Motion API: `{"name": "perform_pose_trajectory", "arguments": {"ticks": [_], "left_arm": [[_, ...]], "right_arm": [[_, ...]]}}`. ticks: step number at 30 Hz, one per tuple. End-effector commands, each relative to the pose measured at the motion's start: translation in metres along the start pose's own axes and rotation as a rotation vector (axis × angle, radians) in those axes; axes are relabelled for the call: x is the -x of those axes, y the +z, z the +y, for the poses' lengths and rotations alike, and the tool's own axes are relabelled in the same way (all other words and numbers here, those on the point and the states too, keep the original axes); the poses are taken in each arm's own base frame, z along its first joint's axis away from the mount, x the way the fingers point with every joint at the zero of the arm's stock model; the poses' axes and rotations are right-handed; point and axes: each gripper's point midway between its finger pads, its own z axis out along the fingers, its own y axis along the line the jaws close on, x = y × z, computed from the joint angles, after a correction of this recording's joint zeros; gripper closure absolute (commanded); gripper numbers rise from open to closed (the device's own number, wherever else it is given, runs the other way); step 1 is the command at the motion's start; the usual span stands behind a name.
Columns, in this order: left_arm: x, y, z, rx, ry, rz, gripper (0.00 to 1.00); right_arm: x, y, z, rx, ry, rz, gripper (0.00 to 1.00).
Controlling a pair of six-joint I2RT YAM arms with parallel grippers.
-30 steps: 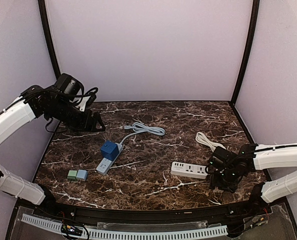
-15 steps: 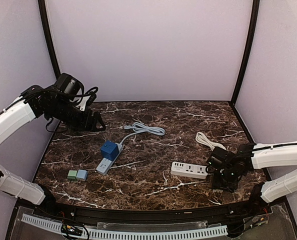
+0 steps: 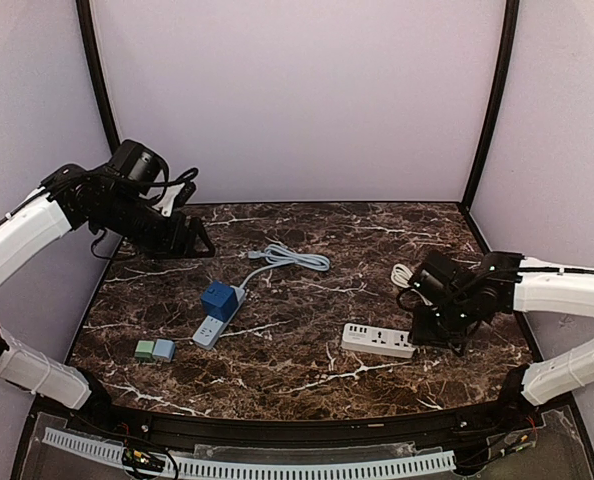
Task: Insert the plug
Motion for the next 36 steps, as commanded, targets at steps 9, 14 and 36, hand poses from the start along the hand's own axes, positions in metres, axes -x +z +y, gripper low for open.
{"name": "perform_pose_trajectory", "arguments": {"ticks": [9,14,36], "left_arm": [[-0.004,-0.018,-0.045,-0.218,-0.036,0.096,0.22],[-0.003,-0.016,-0.055,-0.265,-0.04,0.13,0.24],[0.009,-0.017,-0.098,-0.439,-0.042,0.202,0.32]], "right_arm": [[0.073,-0.077,0.089,0.27,-0.388,-0.299,0.66],[0.087,-0.092,0.117,0.314,-0.496,-0.36,0.66],[0.095,-0.157,0.205,0.509,-1.005,-0.618,0.66]]}}
